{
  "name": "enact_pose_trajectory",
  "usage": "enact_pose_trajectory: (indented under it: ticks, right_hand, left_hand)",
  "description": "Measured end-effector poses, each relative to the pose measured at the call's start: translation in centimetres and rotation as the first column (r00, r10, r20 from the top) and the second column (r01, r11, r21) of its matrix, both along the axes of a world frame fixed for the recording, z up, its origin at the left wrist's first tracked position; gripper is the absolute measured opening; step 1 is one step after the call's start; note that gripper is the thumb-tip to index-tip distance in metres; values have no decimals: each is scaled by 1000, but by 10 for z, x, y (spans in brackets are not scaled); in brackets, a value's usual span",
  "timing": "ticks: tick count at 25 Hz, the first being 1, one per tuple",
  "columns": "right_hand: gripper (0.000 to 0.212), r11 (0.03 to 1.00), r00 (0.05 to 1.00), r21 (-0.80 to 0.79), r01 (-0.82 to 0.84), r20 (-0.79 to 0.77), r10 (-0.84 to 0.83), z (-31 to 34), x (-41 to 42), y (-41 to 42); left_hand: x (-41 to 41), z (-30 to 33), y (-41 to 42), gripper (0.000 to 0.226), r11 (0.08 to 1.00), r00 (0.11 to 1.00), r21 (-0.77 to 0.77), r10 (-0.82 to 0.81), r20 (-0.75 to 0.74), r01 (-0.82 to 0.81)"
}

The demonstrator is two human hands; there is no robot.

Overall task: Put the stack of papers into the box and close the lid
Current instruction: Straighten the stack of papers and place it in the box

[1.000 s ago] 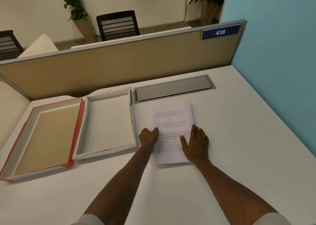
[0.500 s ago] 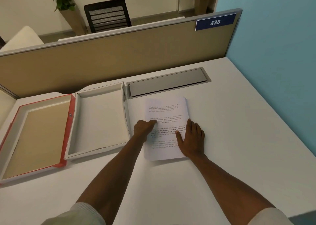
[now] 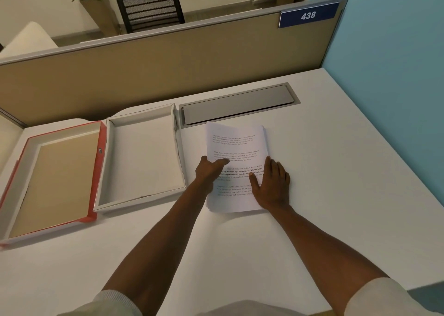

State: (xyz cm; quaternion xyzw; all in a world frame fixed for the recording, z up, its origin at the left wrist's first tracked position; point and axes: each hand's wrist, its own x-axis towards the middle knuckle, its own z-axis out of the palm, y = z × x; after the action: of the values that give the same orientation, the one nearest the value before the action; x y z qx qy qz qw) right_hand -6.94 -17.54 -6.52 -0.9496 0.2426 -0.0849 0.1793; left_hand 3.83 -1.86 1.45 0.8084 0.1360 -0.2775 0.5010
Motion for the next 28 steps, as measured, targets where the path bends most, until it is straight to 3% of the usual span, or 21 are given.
enact_pose_trajectory:
  ticks: [4,7,12,15,20,24,28]
  right_hand:
    - [81,1000,1000,7,0,2,0,0,0,0]
    - [80,1000,1000,12,-8,10,8,1,-1,0]
    - [80,1000,1000,18,-5,19,5,1,-1,0]
    - [81,1000,1000,3,0,20,0,-2,1,-1]
    - [80,1000,999,-22,2,39,-1,-5,1,-2]
    - [83,1000,1000,-11,-1,5,1,-7,1,-3]
    - [90,988,996,148,46,-82,-34,15,10,-12]
  left_hand:
    - [6,6,-4,77,991,994,-92,91,-55,-96]
    - [18,9,-3,84,989,985,-69,122,-124,-131]
    - [29,2,2,46,992,978,-64,93,-184,-107]
    - [27,0,-4,41,993,982,-73,80,-169,-93]
    - [23,-2,-9,33,998,997,21,54,-62,-53]
    - [13,-4,-3,32,998,997,-19,53,52,-52]
    - [-8,0,-2,39,996,972,-55,85,218,-75]
